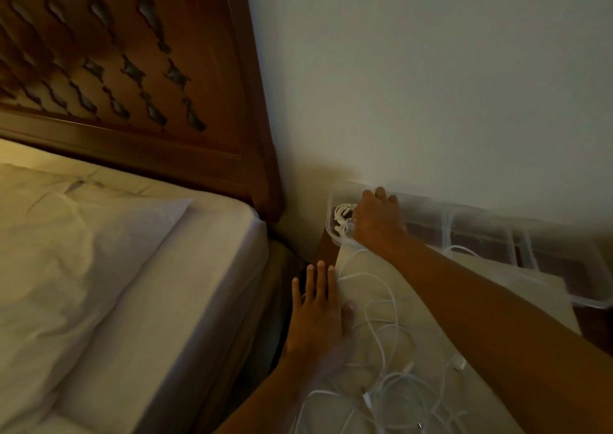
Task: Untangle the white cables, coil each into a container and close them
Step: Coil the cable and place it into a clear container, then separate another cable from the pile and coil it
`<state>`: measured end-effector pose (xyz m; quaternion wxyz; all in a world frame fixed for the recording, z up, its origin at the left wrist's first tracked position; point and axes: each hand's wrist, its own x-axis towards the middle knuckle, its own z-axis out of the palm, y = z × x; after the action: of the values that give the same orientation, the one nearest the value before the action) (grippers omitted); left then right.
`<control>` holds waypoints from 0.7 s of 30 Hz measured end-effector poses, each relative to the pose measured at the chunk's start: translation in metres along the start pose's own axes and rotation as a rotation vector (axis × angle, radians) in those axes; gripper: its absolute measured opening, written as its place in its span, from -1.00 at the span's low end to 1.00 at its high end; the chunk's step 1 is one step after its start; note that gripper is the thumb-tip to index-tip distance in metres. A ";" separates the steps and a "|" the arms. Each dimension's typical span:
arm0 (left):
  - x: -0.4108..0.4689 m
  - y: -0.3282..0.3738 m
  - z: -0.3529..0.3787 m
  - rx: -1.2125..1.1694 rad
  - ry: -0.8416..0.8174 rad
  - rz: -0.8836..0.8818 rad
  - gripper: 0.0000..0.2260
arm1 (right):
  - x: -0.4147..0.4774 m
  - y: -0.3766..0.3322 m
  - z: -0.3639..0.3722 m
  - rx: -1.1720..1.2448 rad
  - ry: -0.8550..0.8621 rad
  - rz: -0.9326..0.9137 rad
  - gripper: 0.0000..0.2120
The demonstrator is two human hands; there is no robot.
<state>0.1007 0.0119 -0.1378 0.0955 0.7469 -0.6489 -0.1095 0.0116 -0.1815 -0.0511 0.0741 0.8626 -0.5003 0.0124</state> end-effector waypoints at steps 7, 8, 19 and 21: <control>-0.002 0.004 -0.004 -0.027 0.017 -0.004 -0.36 | -0.005 0.004 -0.004 0.346 0.012 0.005 -0.77; -0.002 0.004 -0.006 -0.026 0.011 -0.005 -0.36 | -0.006 0.005 -0.003 0.342 -0.010 -0.037 -0.77; -0.004 0.008 -0.013 -0.058 -0.001 -0.006 -0.38 | -0.022 0.010 -0.006 0.060 0.046 -0.237 -0.74; -0.004 0.007 -0.013 -0.068 -0.008 -0.005 -0.37 | -0.021 0.011 -0.009 0.115 0.099 -0.230 -0.72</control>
<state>0.0968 0.0151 -0.1231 0.1181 0.7445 -0.6432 -0.1347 -0.0080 -0.1675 -0.0430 0.0499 0.9155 -0.3922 0.0749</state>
